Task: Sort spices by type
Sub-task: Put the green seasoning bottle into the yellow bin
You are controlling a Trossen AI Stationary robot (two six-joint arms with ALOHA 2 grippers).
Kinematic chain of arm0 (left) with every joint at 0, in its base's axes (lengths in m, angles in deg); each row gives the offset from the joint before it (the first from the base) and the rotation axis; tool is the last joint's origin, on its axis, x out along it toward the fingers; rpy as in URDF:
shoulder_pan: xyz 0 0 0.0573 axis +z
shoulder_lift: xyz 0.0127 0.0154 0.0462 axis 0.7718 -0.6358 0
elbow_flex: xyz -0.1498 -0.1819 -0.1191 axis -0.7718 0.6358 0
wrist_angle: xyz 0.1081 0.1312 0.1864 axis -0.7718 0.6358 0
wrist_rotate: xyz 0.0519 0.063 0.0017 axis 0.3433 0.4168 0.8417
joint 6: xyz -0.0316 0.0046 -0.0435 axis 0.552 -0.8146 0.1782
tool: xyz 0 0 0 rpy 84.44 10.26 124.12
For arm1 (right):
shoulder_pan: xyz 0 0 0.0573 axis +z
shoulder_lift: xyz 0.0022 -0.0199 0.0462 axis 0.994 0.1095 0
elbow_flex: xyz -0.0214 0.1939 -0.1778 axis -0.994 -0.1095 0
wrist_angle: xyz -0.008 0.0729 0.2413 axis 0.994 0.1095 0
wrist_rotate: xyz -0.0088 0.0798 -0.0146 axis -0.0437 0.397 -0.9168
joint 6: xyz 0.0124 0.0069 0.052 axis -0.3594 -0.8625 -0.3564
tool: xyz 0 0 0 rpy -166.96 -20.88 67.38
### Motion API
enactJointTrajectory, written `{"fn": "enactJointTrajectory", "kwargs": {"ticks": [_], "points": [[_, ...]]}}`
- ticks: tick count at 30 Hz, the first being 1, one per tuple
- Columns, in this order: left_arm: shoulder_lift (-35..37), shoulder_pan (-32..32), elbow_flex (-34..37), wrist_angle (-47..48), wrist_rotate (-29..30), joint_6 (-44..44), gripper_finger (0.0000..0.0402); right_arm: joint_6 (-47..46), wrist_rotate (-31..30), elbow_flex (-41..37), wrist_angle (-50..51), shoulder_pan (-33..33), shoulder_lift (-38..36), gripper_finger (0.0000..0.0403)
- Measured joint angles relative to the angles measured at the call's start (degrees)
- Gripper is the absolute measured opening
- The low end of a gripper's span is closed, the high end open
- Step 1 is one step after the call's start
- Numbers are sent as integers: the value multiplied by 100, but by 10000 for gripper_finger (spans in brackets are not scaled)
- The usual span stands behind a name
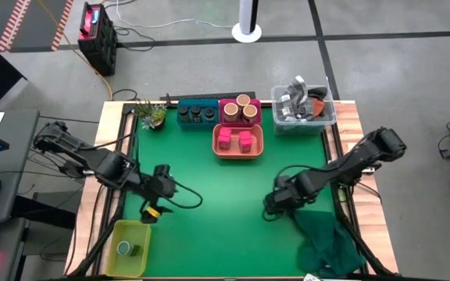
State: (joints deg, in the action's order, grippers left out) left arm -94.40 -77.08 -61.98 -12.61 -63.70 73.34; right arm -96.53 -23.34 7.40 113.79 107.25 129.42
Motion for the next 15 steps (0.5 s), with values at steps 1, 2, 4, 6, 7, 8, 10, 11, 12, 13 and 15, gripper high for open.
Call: {"fn": "enactJointTrajectory", "kwargs": {"ticks": [1,2,4,6,7,8,10,11,12,13,15], "points": [[-3,41,31,-219,25,-58,304,202,0,162,28,-80,170,225],[-3,82,67,-445,43,-85,304,392,2,339,56,-154,346,228],[-3,175,87,-705,96,-98,304,753,0,698,92,-317,682,230],[-3,247,87,-874,263,-98,304,1100,-69,1082,148,-488,1013,229],[-3,281,87,-917,342,-98,304,1274,-122,1290,168,-575,1171,229],[-3,316,87,-948,375,-98,304,1445,-202,1504,171,-658,1327,229],[-3,359,87,-974,379,-98,304,1780,-308,1936,166,-830,1643,229],[-3,366,87,-974,392,-96,304,1951,-351,2139,197,-912,1784,229],[-3,371,87,-972,394,-96,304,2126,-394,2361,210,-988,1937,229],[-3,373,87,-972,395,-90,304,2305,-415,2556,224,-1063,2070,229],[-3,373,87,-959,391,-12,304,2725,-415,2968,280,-1190,2364,229]]}}
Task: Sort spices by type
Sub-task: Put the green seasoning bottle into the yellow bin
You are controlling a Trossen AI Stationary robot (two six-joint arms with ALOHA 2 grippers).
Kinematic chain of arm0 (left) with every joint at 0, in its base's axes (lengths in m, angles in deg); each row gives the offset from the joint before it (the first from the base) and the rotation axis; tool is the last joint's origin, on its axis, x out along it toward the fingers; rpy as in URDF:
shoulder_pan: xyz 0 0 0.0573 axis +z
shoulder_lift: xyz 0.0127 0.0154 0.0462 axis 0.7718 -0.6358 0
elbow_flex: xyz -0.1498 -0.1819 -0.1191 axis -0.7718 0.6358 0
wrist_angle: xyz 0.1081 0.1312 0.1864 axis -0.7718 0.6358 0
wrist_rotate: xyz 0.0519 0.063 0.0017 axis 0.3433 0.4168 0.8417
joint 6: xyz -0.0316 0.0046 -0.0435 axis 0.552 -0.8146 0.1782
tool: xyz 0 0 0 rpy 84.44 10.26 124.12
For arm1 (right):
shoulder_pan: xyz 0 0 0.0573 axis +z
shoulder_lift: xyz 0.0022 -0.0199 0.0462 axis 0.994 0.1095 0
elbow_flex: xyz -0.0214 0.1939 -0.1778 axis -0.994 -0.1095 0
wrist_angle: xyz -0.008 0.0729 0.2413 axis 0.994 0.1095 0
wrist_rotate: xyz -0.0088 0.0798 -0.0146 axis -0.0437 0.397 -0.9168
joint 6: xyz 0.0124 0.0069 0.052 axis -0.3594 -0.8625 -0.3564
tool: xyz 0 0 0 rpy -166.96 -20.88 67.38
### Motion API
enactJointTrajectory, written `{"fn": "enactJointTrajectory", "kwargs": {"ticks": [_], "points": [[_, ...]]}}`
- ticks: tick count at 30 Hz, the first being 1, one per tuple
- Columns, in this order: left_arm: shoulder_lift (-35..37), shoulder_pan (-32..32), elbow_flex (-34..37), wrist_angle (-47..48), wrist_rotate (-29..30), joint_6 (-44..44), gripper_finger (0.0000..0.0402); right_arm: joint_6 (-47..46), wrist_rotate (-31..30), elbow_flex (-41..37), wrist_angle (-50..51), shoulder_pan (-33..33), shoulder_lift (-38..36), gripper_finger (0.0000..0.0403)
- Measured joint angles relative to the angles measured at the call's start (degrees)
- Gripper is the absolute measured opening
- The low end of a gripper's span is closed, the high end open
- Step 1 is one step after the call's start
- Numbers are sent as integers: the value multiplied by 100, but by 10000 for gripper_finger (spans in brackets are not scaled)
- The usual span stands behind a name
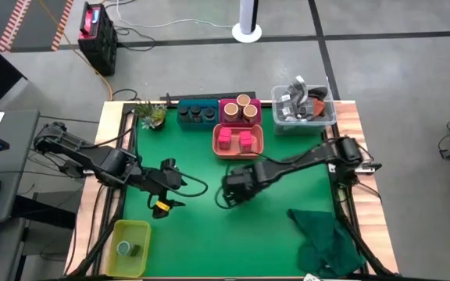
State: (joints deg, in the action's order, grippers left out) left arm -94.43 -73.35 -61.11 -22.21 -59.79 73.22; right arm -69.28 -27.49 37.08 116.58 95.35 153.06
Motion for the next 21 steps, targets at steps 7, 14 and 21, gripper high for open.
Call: {"fn": "enactJointTrajectory", "kwargs": {"ticks": [7,14,21], "points": [[0,-2,2,432,-77,32,304,1265,-20,1029,126,-127,761,230],[0,-2,4,480,-118,-318,304,1996,-208,1402,222,-181,854,257],[0,64,7,472,31,-389,304,2182,-359,1770,361,-305,804,283]]}}
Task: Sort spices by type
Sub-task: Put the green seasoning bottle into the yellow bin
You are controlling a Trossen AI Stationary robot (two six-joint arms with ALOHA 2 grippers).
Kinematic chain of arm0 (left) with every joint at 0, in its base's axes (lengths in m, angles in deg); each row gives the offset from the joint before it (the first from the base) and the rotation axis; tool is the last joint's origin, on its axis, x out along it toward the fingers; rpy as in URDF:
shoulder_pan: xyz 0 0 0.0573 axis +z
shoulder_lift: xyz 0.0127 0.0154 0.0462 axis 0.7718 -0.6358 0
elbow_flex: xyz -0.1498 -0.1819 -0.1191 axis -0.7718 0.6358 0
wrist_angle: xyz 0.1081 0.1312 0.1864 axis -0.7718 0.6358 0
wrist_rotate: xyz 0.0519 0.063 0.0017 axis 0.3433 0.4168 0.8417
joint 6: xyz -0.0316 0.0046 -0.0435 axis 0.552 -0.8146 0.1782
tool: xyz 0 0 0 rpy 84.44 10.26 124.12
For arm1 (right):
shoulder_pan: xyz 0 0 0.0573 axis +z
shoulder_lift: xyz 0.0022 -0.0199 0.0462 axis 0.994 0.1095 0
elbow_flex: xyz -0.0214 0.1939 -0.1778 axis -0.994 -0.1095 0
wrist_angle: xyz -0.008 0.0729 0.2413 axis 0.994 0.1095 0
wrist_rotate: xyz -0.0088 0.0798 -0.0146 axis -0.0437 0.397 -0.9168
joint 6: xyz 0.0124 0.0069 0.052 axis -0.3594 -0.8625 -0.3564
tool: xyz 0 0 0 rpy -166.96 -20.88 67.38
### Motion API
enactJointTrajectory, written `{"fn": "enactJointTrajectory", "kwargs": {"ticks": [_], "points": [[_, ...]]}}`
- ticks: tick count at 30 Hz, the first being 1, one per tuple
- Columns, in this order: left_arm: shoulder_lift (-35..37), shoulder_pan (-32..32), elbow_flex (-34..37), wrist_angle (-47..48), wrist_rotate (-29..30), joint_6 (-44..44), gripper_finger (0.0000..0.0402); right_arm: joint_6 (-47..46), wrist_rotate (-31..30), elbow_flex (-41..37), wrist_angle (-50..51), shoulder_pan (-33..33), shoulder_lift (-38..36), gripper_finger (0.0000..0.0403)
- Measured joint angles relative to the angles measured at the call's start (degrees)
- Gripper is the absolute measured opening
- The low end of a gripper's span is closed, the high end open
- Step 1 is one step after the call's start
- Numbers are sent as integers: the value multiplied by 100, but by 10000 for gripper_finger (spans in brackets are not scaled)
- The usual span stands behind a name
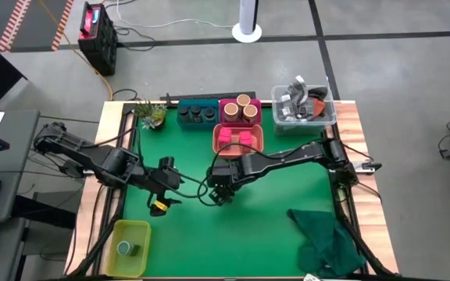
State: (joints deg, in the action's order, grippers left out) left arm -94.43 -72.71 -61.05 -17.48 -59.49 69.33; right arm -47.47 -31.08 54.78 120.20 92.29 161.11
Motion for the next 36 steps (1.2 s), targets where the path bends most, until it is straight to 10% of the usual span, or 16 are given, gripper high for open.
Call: {"fn": "enactJointTrajectory", "kwargs": {"ticks": [12,36], "points": [[-859,590,2,-666,-526,-519,304,-198,-1120,481,1929,371,-560,291],[-1687,1584,-2,-3291,-1805,-1591,304,-2158,-1283,-2151,3313,1207,-2508,292]]}}
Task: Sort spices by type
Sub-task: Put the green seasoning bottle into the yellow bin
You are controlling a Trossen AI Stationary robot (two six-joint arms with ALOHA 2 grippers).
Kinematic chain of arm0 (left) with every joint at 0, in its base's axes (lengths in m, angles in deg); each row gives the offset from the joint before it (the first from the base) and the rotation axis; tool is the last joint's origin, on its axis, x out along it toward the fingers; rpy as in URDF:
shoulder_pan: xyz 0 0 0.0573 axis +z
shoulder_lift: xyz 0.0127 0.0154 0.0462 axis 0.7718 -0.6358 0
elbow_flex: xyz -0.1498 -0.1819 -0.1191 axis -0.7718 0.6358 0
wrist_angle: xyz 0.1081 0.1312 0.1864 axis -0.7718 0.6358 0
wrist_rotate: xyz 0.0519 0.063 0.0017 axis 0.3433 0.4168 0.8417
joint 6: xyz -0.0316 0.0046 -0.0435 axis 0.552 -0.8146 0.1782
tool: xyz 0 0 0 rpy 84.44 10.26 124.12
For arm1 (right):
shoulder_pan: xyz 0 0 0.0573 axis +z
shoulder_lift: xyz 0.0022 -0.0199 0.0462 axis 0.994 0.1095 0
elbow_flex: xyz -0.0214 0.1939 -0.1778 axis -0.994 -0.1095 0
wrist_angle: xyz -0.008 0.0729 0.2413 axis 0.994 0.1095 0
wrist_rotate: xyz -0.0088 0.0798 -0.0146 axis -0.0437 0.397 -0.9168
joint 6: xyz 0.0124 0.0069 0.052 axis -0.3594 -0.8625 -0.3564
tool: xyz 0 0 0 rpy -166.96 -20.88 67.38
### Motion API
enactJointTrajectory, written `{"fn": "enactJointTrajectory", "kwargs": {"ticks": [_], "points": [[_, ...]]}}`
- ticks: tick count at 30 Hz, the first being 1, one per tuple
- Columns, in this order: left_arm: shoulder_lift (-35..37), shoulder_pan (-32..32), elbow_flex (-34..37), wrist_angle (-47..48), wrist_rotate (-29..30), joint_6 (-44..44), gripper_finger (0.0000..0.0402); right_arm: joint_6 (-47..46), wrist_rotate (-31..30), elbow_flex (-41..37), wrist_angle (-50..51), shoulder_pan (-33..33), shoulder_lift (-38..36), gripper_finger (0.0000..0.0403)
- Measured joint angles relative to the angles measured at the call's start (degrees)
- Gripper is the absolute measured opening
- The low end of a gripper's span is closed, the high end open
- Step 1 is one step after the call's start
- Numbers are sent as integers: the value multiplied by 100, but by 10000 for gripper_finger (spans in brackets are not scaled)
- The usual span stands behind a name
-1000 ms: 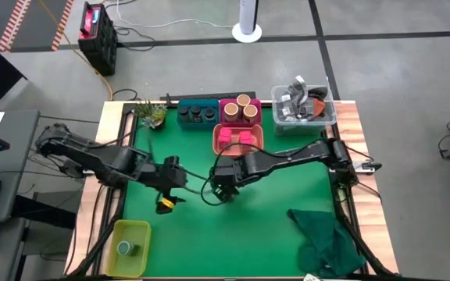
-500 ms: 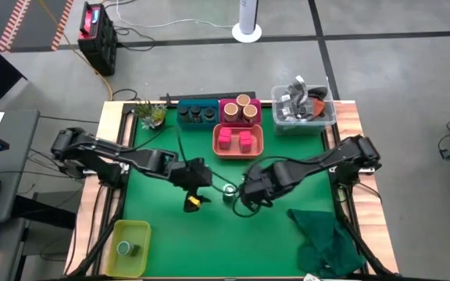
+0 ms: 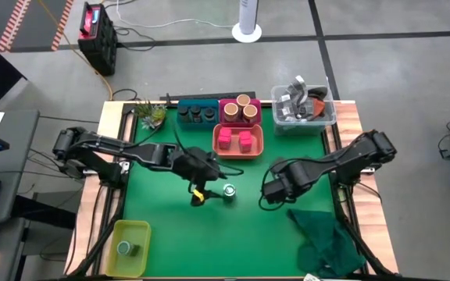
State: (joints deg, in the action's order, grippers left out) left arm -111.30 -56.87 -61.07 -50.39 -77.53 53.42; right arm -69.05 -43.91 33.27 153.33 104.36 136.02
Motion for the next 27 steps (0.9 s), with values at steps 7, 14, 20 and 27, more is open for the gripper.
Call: {"fn": "enactJointTrajectory", "kwargs": {"ticks": [7,14,20,27], "points": [[-218,147,-9,-531,30,-119,304,-124,440,-749,10,-11,-36,292],[-976,138,-2,-646,-54,14,304,-201,697,-893,-25,120,-71,292],[-1362,138,0,-704,-60,-293,305,-1051,721,-893,-219,392,-398,292],[-1671,118,7,-752,-139,-601,305,-1867,672,-890,-197,705,-696,292]]}}
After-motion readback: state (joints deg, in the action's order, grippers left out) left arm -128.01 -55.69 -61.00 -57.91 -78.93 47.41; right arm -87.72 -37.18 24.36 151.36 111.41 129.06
